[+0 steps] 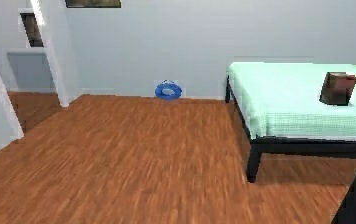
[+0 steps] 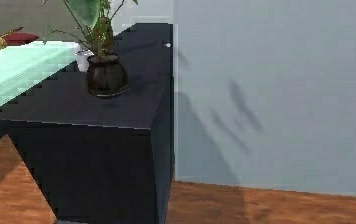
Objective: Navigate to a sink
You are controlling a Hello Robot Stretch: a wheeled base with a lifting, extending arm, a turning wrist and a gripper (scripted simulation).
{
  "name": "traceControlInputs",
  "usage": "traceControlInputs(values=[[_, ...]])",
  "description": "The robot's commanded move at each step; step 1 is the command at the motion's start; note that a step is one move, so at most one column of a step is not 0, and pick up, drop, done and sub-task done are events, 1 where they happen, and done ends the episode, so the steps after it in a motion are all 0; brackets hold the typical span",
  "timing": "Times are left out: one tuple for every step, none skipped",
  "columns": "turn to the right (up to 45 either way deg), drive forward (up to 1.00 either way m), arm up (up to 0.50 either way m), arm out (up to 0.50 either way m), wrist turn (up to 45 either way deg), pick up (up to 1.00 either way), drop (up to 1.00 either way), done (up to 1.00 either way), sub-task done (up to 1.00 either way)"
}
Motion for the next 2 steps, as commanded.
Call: traceControlInputs(values=[[0.0, 0.35, 0.00, 0.00, 0.0, 0.00, 0.00, 0.00, 0.00], [-33.0, 0.00, 0.00, 0.00, 0.0, 0.00, 0.00, 0.00, 0.00]])
